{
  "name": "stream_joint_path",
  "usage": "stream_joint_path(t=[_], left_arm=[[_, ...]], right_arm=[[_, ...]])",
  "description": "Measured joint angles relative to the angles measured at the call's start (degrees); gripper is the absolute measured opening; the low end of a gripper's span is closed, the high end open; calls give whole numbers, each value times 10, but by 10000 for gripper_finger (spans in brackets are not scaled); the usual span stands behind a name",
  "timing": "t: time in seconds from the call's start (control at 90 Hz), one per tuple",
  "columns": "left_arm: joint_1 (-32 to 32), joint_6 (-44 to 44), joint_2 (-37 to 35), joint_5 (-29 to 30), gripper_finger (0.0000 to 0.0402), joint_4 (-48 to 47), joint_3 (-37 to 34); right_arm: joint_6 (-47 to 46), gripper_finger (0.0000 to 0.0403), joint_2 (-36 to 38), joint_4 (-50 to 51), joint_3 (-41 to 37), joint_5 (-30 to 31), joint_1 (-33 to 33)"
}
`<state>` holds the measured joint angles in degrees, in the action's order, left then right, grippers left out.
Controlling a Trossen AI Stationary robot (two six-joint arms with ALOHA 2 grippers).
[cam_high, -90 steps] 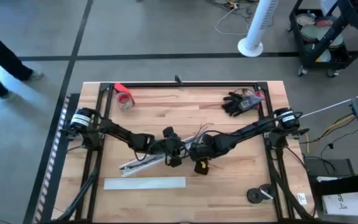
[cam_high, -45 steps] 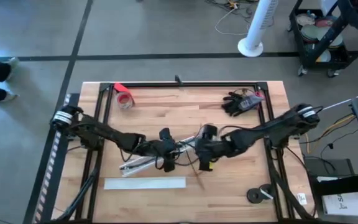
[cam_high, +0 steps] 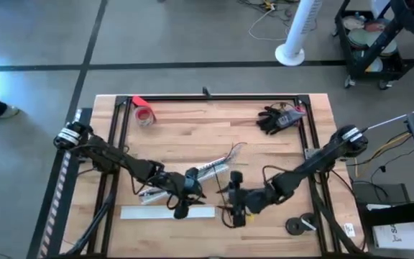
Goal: Ziptie cables
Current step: Close the cable duct
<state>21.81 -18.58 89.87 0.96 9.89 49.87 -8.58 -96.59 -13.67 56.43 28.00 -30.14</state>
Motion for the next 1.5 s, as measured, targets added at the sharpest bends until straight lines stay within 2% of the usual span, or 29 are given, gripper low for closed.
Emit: stream_joint_path(t=[0.133,0.344,0.456,0.556,0.744,0.944,1.244,1.5], left_arm=[[16,-22,22,0,156,3,6],[50,-50,86,1,271,7,11],[66,-51,127,44,316,14,11],[66,-49,157,75,341,22,11],[63,-62,182,92,351,52,14],[63,-66,176,98,350,59,12],[63,-64,178,174,359,-19,58],[63,-102,179,194,374,-33,55]], right_arm=[[4,218,-12,7,-3,37,0],[-8,235,-9,0,-22,64,0],[-26,238,-10,0,-29,66,-2],[-34,236,-11,3,-33,66,-6],[-34,225,-11,-1,-33,66,-7],[-32,214,-11,-2,-33,66,-7],[-43,215,-11,-1,-33,66,-7],[-51,219,-11,1,-37,66,-7]])
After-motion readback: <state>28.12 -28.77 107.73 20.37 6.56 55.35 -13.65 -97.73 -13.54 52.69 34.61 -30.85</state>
